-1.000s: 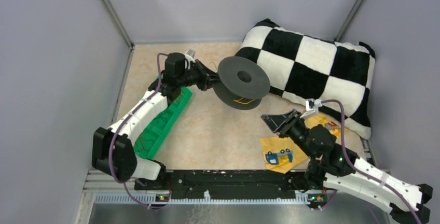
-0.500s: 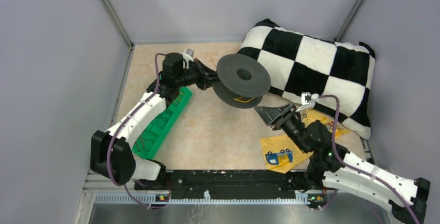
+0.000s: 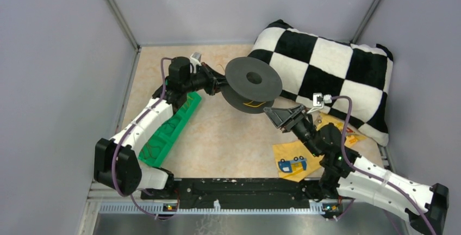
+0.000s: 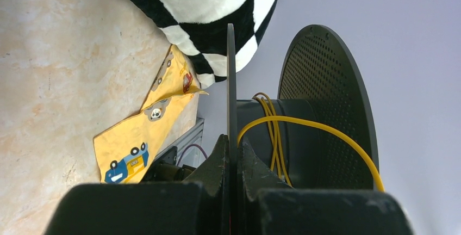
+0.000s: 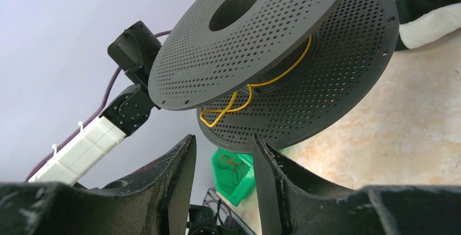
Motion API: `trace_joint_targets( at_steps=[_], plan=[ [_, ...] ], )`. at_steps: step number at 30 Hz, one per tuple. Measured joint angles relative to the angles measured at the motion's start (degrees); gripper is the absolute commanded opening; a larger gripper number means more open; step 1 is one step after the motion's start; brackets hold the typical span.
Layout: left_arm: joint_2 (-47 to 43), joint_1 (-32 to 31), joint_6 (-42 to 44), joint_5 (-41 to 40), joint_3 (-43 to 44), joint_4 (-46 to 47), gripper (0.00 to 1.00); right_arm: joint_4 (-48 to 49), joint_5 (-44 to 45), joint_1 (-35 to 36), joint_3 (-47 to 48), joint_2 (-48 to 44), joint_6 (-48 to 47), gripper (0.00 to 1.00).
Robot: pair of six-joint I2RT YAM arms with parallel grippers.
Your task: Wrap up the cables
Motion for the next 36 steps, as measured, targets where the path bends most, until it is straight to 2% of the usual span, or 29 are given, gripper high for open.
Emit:
trace_joint_targets(
  at_steps=[17,23,30,36],
  plan=[
    [-1.29,0.11,-0.46,0.42,-1.51,1.49,0.0,9.25,-2.86,-2.14,-0.07,6.03,2.95,0.41],
    [-1.38,0.22,-1.33,0.42,-1.64,1.9,0.0,12.22,-3.21,-2.47,-0.07,8.52,4.07,0.37],
    [-1.84,0.39,-1.49,0.83,-2.14,2.01,0.0,13.94,-3.02,-2.8,-0.76,9.81,5.2,0.21],
    [-3.04,0.66,-2.4,1.18,-3.28,3.23,0.0,14.45,-1.75,-3.3,-2.45,9.75,5.84,0.0]
  ],
)
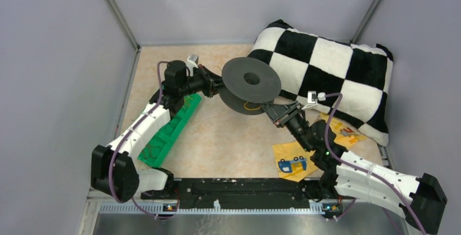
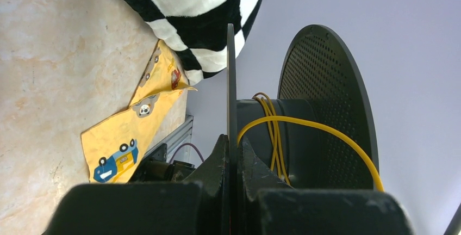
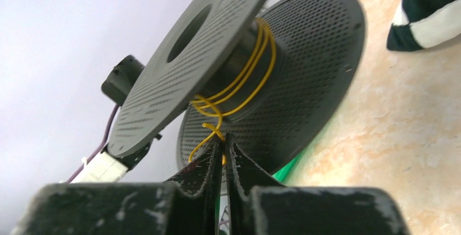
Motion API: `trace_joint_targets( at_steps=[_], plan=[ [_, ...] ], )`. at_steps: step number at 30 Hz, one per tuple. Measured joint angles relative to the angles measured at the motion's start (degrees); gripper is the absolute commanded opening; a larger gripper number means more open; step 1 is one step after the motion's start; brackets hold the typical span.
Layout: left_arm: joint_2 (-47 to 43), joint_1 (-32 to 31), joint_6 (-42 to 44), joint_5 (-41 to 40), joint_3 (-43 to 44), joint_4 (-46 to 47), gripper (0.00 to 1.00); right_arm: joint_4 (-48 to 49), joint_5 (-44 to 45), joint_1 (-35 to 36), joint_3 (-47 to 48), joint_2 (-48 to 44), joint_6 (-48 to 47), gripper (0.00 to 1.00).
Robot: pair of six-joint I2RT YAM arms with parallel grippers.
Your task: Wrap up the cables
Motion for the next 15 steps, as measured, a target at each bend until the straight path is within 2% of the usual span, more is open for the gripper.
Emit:
trace_joint_targets(
  at_steps=[8,15],
  plan=[
    [-2.21,0.39,-0.52,0.52,-1.77,1.25,0.0,2.21,2.05,-2.47,-3.19,-1.05,1.16,0.0],
    [-2.21,1.25,1.95,3.67,-1.81,0.61,0.0,0.92,1.18,-9.25,-4.42,-3.96,1.14,0.0]
  ],
)
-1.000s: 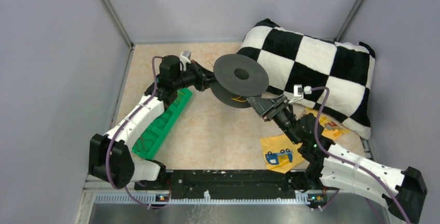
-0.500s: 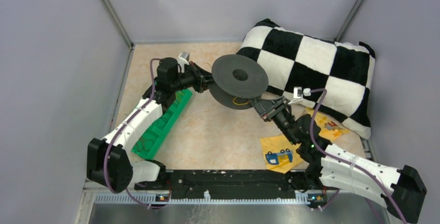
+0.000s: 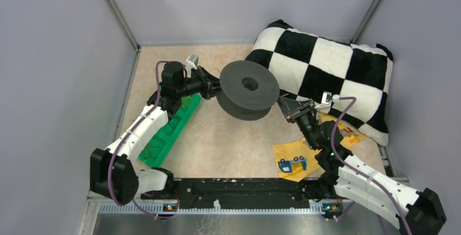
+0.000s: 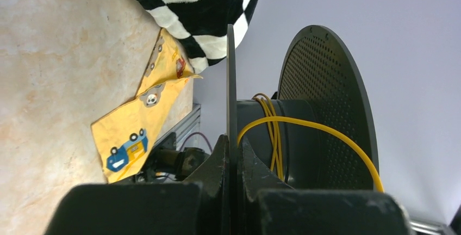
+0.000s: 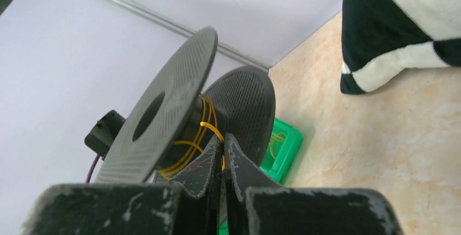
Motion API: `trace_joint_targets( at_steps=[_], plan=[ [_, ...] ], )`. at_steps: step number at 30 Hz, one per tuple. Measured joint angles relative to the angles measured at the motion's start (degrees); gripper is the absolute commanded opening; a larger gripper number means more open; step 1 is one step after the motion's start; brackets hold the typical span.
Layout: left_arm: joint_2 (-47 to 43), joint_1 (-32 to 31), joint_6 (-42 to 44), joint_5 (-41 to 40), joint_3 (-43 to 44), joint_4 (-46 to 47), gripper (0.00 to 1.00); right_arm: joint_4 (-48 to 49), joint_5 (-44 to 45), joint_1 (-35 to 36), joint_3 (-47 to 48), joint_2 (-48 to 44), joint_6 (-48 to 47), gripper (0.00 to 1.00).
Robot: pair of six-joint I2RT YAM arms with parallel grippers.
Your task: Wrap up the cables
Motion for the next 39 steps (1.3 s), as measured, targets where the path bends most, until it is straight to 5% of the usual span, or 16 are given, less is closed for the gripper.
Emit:
trace_joint_targets(
  at_steps=[15,39],
  plan=[
    [0.79,0.13,17.42,13.07,5.97,-4.0,0.0,-1.03,-18.71,-13.33,2.03,6.36,-3.45,0.0],
    [18.8,-5.29,56.68,31.69,10.54,-17.09,0.0,-4.35,-49.22,-14.51,4.24,13.2,-13.66,0.0]
  ],
)
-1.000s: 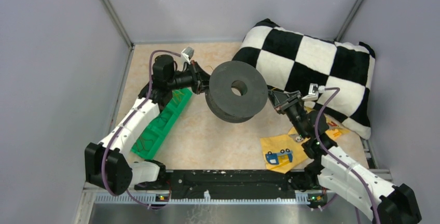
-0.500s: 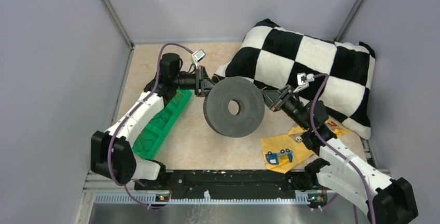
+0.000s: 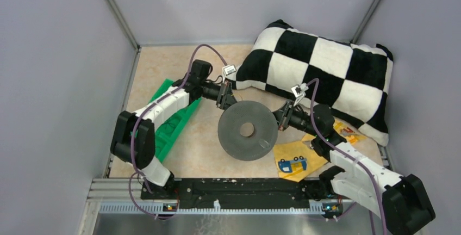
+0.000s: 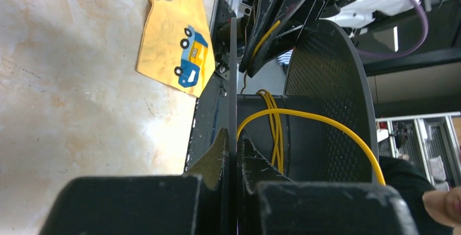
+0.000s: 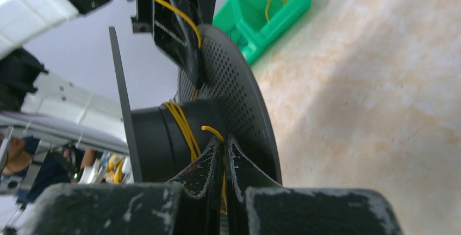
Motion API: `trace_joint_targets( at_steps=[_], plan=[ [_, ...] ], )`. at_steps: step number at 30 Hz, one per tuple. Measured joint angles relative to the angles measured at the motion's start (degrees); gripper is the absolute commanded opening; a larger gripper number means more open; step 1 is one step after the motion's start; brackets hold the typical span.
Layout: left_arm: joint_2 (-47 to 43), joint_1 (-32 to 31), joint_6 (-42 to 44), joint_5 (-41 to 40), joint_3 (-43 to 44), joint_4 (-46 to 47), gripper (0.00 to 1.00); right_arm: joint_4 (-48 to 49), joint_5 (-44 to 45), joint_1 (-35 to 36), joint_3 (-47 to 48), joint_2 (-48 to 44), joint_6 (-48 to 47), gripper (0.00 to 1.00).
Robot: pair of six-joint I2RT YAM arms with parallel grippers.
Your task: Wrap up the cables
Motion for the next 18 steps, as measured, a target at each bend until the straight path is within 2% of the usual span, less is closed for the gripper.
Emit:
trace_joint_targets(
  at_steps=[6,13,18],
  plan=[
    [6.36,-4.26,10.32,-0.28,1.51,-6.67,0.0,0.85,-5.11,0.0,-6.73,-0.74,-0.31,0.0],
    [19.56,-9.07,21.66,-1.44,11.8,-19.91,0.0,0.0,-7.02,-0.57,-13.0,-2.47,-0.87,0.0],
    [25.81,-10.4,28.96,-1.66,17.97,-28.7,0.0,2.56,-6.93,-0.74,-15.43,-0.04,-0.07,0.0]
  ],
)
